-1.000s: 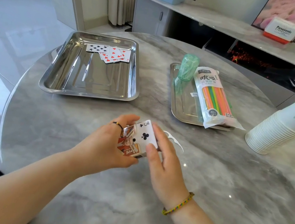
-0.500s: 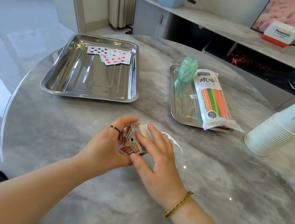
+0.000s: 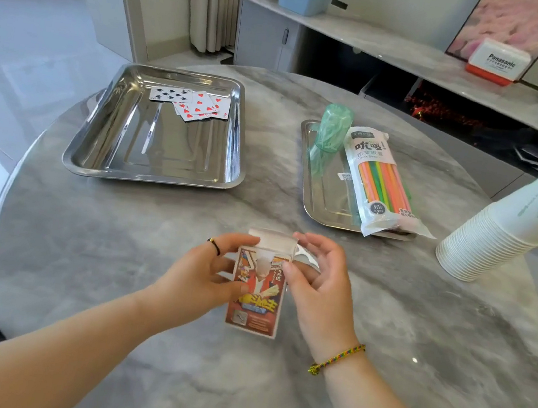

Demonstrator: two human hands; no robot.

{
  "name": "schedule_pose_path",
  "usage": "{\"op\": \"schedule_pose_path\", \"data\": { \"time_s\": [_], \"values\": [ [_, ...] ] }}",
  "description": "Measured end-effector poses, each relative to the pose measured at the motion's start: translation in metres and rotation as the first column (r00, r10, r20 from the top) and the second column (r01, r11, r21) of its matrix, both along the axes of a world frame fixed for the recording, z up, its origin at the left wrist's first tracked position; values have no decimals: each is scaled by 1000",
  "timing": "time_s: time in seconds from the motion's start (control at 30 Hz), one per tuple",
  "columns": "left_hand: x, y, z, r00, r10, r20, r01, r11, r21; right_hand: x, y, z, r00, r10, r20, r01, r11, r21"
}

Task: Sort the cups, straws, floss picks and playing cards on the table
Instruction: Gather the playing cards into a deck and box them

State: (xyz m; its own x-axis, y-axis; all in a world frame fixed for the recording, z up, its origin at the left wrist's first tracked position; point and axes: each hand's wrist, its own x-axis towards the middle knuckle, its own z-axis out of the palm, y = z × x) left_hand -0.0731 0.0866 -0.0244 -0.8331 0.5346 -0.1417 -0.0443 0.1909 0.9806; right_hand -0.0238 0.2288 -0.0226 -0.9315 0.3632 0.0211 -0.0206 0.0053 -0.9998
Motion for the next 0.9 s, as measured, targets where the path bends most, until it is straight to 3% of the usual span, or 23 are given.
{"op": "schedule_pose_path", "data": {
  "time_s": [0.1,0.3,0.4,0.57,0.7,0.9],
  "values": [
    [-4,-1,0,999,13,47,-15,999,41,0,1,4,1000,-7,21,8,998,-58],
    [-6,-2,4,996,57,67,-63,993,97,1,-6,-2,997,39,65,-39,999,-10],
    [-2,3,3,983,168,78,-178,973,148,-1,-9,-8,996,-61,58,67,993,-93],
    [11,7,-6,973,-37,-227,-24,965,-261,0,-18,-12,980,-170,103,186,966,-177],
    [11,6,-5,940,-81,-332,-69,907,-416,2,-21,-14,986,-86,144,115,971,-211],
    [11,6,-7,882,-215,-419,-90,796,-598,3,-22,-17,986,54,156,-40,995,-93]
  ]
}}
